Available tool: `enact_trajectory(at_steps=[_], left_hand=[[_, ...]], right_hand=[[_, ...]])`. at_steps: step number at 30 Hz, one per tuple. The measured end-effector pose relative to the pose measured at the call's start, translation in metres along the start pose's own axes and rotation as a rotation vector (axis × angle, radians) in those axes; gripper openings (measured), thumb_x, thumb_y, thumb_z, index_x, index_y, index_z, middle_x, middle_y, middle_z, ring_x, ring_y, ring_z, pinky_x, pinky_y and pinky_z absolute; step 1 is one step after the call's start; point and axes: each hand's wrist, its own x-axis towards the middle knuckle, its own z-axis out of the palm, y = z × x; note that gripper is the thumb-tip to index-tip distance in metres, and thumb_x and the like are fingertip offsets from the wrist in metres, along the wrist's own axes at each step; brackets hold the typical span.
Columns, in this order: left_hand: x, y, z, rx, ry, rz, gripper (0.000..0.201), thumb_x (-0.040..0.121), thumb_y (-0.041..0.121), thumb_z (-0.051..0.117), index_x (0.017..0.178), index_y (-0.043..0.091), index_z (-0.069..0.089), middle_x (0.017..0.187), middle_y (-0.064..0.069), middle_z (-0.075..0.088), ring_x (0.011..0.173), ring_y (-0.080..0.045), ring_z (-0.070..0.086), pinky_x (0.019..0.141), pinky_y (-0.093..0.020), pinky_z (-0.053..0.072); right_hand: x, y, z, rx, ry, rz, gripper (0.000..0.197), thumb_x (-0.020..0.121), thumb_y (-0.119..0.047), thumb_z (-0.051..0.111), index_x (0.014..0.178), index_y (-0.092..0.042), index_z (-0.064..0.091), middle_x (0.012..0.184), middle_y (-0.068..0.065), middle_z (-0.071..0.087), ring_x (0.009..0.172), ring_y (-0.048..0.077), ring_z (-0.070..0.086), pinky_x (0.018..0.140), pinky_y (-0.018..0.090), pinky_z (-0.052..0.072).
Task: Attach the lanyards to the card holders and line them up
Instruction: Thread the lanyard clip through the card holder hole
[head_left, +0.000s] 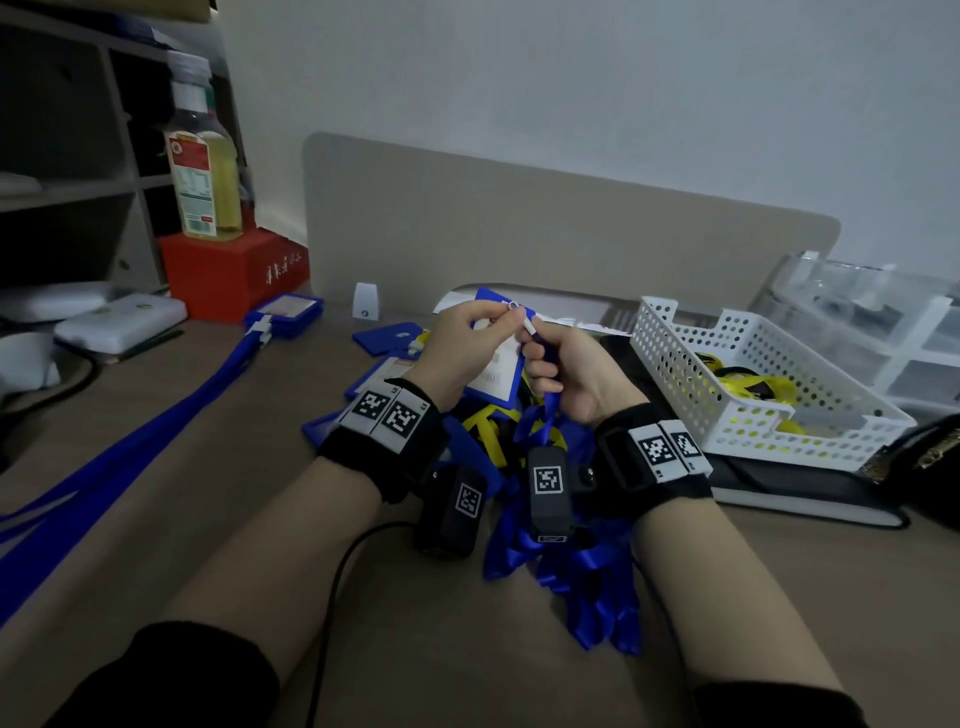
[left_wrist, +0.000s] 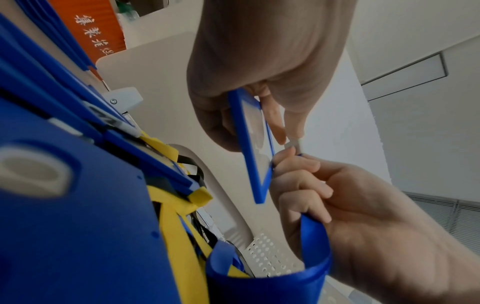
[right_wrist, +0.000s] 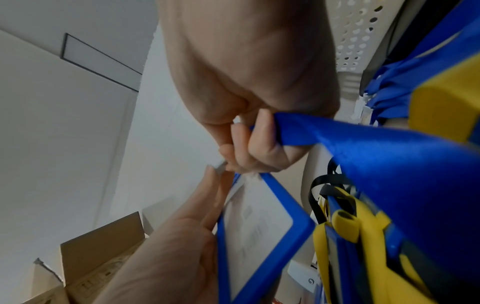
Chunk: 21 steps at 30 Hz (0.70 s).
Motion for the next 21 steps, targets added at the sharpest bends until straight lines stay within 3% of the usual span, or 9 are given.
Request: enact_trajectory(at_steps=[3, 8, 11, 15, 21], left_hand=[[0.001, 0.0, 0.0, 0.013, 0.012, 0.004, 0.019, 0.092, 0.028, 0.061, 0.091, 0.012, 0.073, 0.095, 0.005, 0.068, 0.086, -0.003, 0.057, 0.067, -0.009, 0.043], [0.001, -0.001, -0.002, 0.113, -0.009, 0.085, 0.02, 0.093, 0.021, 0.061, 0.085, 0.005, 0.07, 0.087, 0.003, 0.065, 0.081, -0.007, 0.056, 0.065, -0.009, 0.042], [0.003, 0.004, -0.005, 0.216, -0.034, 0.14, 0.017, 0.093, 0.019, 0.058, 0.081, 0.01, 0.067, 0.082, 0.008, 0.062, 0.076, 0.0, 0.054, 0.071, -0.015, 0.041], [0.006, 0.01, -0.007, 0.303, -0.059, 0.165, 0.022, 0.094, 0.022, 0.055, 0.072, 0.02, 0.056, 0.074, 0.014, 0.057, 0.067, 0.004, 0.05, 0.067, -0.018, 0.038], [0.006, 0.016, -0.01, 0.399, -0.071, 0.23, 0.015, 0.093, 0.017, 0.055, 0.081, 0.008, 0.057, 0.078, 0.009, 0.055, 0.08, -0.01, 0.051, 0.077, -0.023, 0.039]], right_hand=[[-0.001, -0.002, -0.002, -0.053, -0.001, -0.012, 0.031, 0.102, -0.026, 0.038, 0.076, -0.014, 0.05, 0.058, -0.007, 0.034, 0.038, 0.003, 0.023, 0.029, 0.015, 0.016], [-0.003, 0.002, 0.001, -0.132, 0.037, -0.016, 0.031, 0.102, -0.023, 0.034, 0.076, -0.014, 0.048, 0.055, -0.007, 0.036, 0.038, 0.003, 0.022, 0.031, 0.015, 0.011], [-0.003, 0.001, 0.003, -0.134, 0.037, -0.017, 0.031, 0.102, -0.022, 0.032, 0.077, -0.013, 0.047, 0.052, -0.008, 0.038, 0.036, 0.002, 0.024, 0.031, 0.015, 0.011], [-0.005, -0.003, 0.006, -0.081, 0.008, -0.028, 0.031, 0.103, -0.023, 0.031, 0.078, -0.015, 0.048, 0.051, -0.008, 0.04, 0.036, 0.002, 0.025, 0.032, 0.015, 0.011], [-0.006, -0.003, 0.006, 0.029, -0.069, 0.001, 0.032, 0.103, -0.023, 0.032, 0.076, -0.017, 0.047, 0.051, -0.009, 0.038, 0.036, 0.002, 0.024, 0.033, 0.015, 0.011]])
